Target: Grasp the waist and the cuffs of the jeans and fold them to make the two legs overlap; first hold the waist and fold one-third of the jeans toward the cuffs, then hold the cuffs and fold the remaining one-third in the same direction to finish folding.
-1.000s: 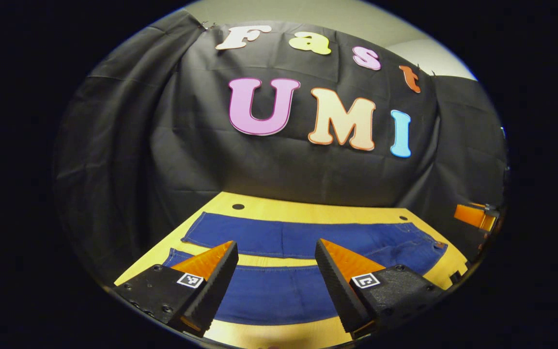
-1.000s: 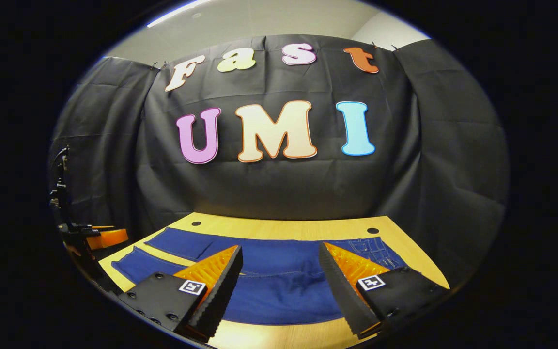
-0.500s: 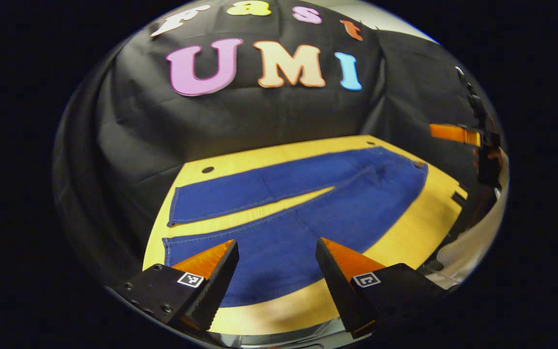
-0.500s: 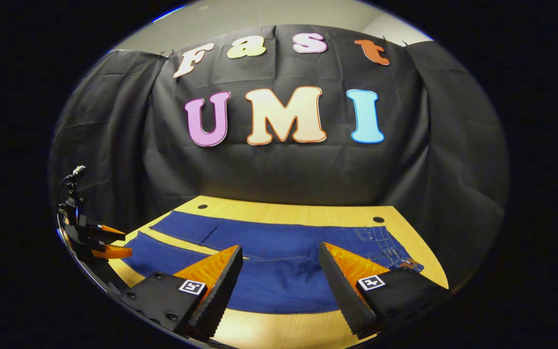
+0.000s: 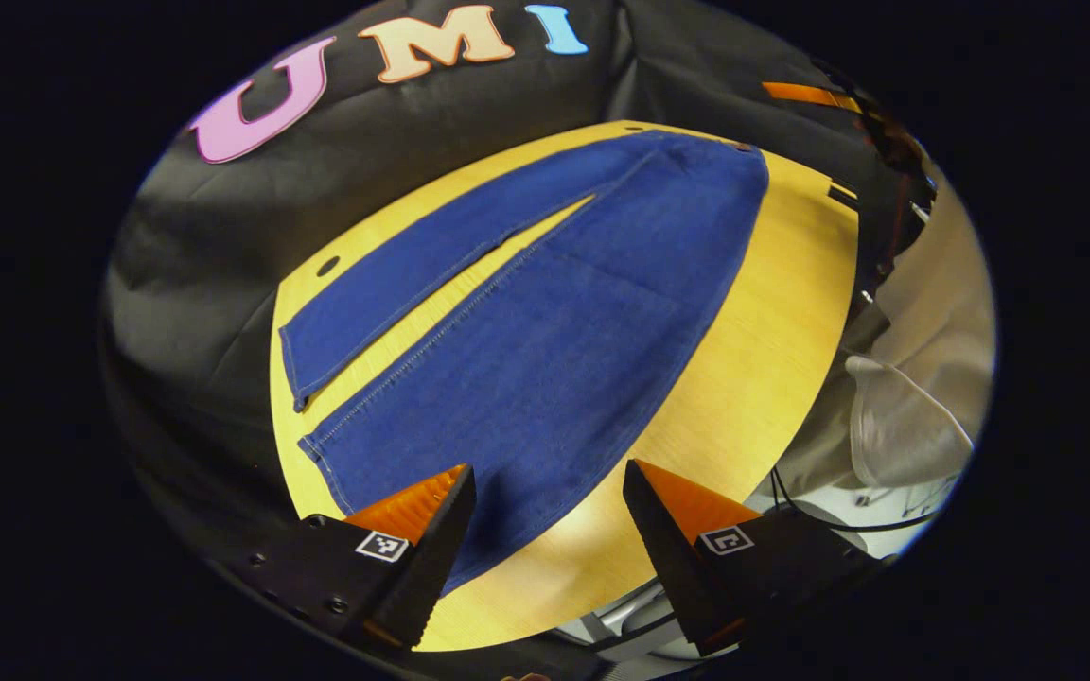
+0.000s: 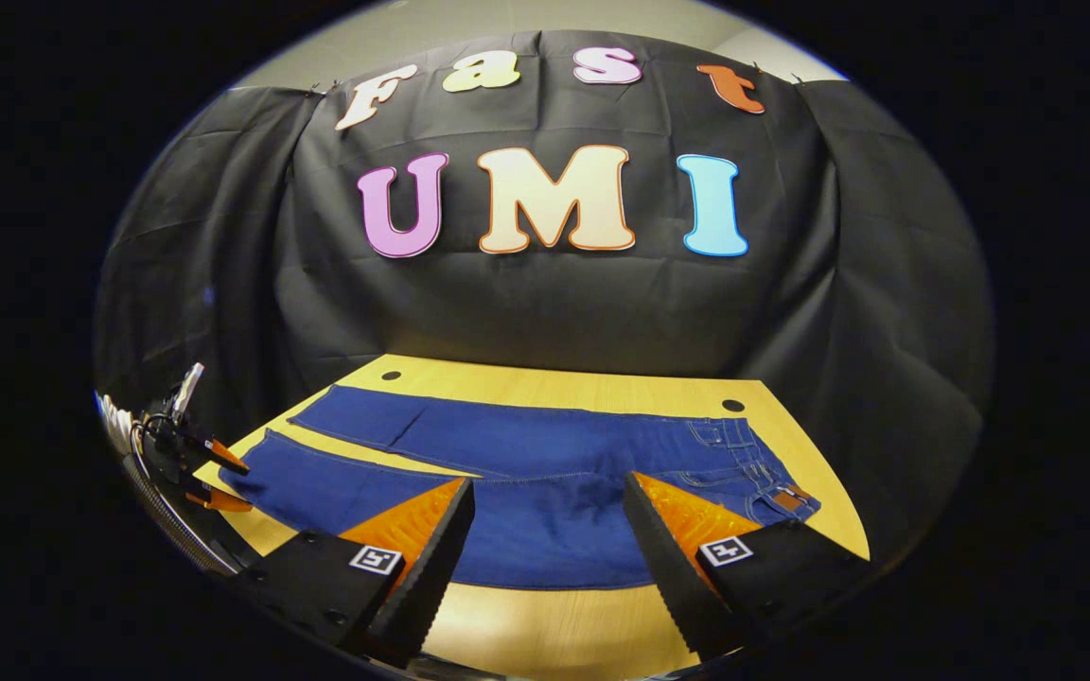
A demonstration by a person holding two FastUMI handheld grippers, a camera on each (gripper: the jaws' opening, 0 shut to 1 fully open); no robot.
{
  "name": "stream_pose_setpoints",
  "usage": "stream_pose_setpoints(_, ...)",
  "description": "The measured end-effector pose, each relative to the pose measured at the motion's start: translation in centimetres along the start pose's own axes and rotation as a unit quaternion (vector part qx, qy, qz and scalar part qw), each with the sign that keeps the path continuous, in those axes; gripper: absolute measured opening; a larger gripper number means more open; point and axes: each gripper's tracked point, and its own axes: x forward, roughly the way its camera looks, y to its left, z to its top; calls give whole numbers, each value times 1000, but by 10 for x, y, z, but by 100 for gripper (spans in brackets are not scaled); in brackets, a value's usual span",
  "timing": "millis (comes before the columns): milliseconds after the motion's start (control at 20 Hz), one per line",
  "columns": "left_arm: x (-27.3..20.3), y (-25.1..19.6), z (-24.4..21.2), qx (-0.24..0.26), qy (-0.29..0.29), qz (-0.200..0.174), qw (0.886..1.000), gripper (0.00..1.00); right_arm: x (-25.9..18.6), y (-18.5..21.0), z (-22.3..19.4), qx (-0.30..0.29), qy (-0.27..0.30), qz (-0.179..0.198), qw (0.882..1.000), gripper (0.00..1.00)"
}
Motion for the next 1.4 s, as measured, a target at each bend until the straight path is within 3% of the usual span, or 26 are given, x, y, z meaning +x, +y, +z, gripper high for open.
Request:
stream_pose_setpoints(50, 2, 1, -5, 2, 12, -8, 1000, 95, 0, 0, -2, -1, 3, 0, 1000, 94)
stream_pose_setpoints(100, 3, 3, -12, 6, 23, -11, 1000, 95, 0, 2, -1, -2, 5, 0, 1000, 98)
stream_pose_setpoints(400, 9, 7, -26, 29, 57, -35, 997, 95, 2, 0, -6, -11, 13, 2, 1000, 94)
stream_pose_setpoints(500, 8, 5, -27, 32, 69, -40, 996, 94, 4, 2, -8, -10, 17, 5, 1000, 98)
stream_pose_setpoints(550, 7, 1, -28, 33, 78, -53, 995, 94, 6, 3, -10, -9, 20, 7, 1000, 94)
stream_pose_setpoints(600, 8, 3, -29, 39, 85, -62, 994, 87, 7, 3, -11, -9, 23, 8, 1000, 94)
stream_pose_setpoints(650, 11, 2, -28, 44, 93, -74, 992, 89, 8, 3, -12, -8, 26, 10, 1000, 100)
stream_pose_setpoints(700, 15, 0, -29, 43, 106, -90, 989, 88, 10, 4, -11, -6, 27, 12, 1000, 94)
stream_pose_setpoints(750, 15, 1, -28, 39, 116, -95, 988, 87, 11, 5, -12, -5, 27, 14, 1000, 98)
stream_pose_setpoints(900, 16, 3, -29, 57, 141, -107, 983, 87, 15, 6, -15, -1, 33, 16, 999, 94)
stream_pose_setpoints(1000, 16, 2, -29, 71, 149, -111, 980, 87, 17, 7, -18, 4, 37, 18, 999, 98)
stream_pose_setpoints(1100, 16, 6, -30, 75, 161, -109, 978, 76, 19, 7, -16, 12, 36, 20, 999, 94)
stream_pose_setpoints(1150, 17, 9, -29, 75, 165, -106, 978, 71, 21, 6, -16, 17, 36, 20, 999, 98)
stream_pose_setpoints(1200, 18, 9, -30, 77, 169, -105, 977, 60, 23, 6, -14, 20, 36, 19, 999, 98)
stream_pose_setpoints(1350, 21, 16, -28, 78, 171, -97, 977, 48, 25, 0, -15, 20, 38, 14, 999, 98)
stream_pose_setpoints(1400, 23, 23, -27, 80, 168, -90, 978, 36, 26, -2, -15, 20, 40, 15, 999, 99)
